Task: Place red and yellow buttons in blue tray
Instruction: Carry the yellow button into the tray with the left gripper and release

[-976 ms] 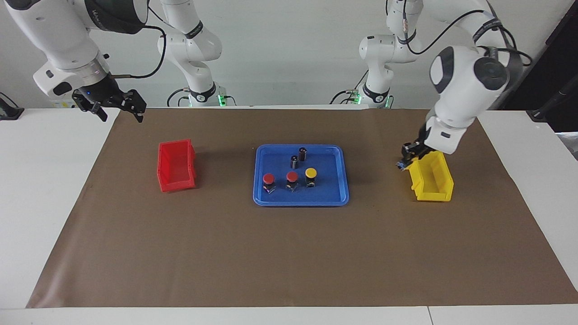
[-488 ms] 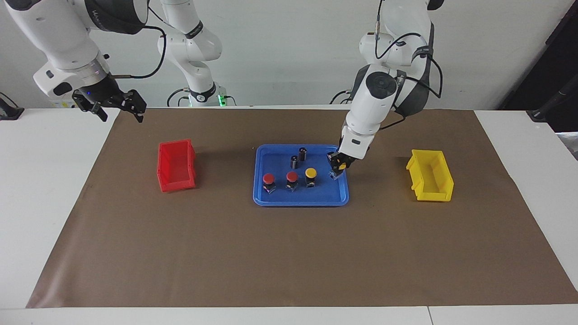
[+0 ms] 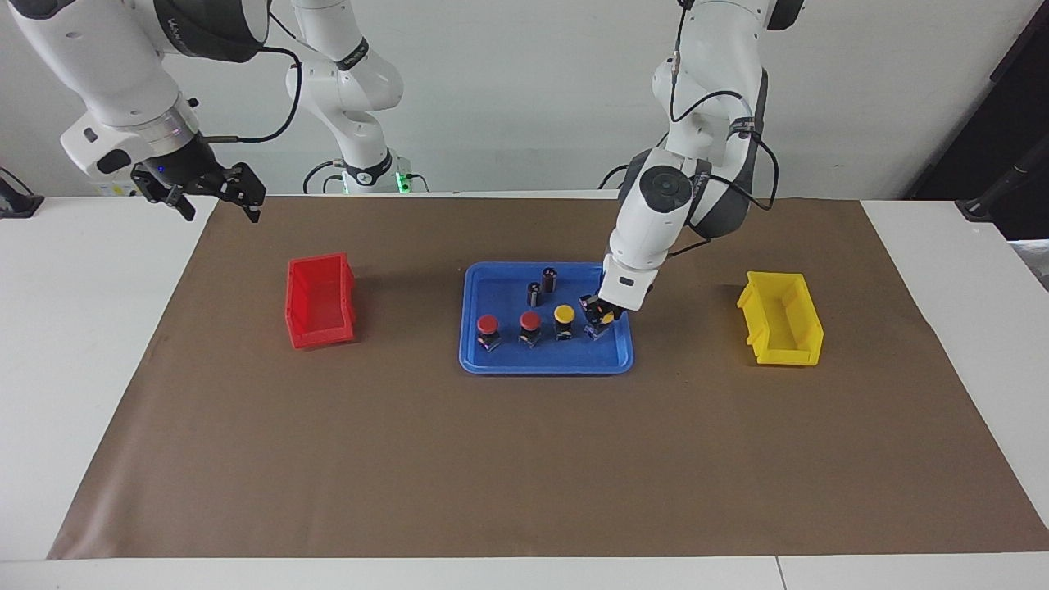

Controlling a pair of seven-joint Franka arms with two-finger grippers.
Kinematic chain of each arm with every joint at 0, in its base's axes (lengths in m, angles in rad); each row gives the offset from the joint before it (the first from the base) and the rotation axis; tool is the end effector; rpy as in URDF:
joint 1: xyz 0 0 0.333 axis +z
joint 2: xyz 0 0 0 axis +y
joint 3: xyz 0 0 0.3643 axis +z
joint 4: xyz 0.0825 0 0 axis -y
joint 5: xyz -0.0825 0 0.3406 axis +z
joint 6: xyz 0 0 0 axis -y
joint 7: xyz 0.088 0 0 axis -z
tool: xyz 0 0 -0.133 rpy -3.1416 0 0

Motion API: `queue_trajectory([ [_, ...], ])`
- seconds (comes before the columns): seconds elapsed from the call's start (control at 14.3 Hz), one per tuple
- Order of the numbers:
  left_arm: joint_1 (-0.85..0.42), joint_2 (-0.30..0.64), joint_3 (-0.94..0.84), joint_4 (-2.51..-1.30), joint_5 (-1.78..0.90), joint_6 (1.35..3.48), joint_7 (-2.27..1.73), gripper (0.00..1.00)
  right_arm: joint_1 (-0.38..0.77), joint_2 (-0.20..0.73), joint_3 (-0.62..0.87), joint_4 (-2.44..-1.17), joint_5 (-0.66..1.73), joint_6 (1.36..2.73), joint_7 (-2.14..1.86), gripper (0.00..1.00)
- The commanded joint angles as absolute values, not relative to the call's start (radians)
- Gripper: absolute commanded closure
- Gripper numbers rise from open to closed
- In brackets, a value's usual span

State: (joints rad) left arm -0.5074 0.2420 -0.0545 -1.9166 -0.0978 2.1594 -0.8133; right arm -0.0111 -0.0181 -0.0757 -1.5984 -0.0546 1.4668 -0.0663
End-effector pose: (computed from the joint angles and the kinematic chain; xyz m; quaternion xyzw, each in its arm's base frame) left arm 0.4928 -0.3150 0.4143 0.9871 0.1529 -0.0296 0.0367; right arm 0.4871 -0.0505 0.6361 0.9980 -0.0115 -0.0586 0.0222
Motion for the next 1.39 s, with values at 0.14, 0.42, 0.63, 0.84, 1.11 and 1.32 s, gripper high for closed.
queue_trajectory([
  [0.14,-0.525,0.225,-0.037,-1.948,-0.109,2.191,-0.807,0.89,-0.015,-0.041,-0.075,-1.628,-0.044,1.483,-0.077,0.0],
  [0.42,-0.523,0.227,-0.037,-1.963,-0.109,2.214,-0.808,0.61,-0.015,-0.041,-0.075,-1.628,-0.043,1.483,-0.078,0.0],
  [0.63,-0.523,0.227,-0.037,-1.968,-0.109,2.221,-0.808,0.45,-0.015,-0.041,-0.075,-1.628,-0.043,1.483,-0.077,0.0],
  [0.84,-0.523,0.227,-0.035,-1.965,-0.109,2.218,-0.808,0.36,-0.015,-0.041,-0.074,-1.628,-0.043,1.483,-0.078,0.0],
  [1.11,-0.514,0.221,-0.032,-1.924,-0.095,2.16,-0.799,0.15,-0.015,-0.041,-0.075,-1.628,-0.043,1.483,-0.078,0.0],
  [1.32,-0.512,0.206,-0.028,-1.907,-0.06,2.062,-0.7,0.0,-0.015,-0.041,-0.075,-1.628,-0.043,1.483,-0.078,0.0],
])
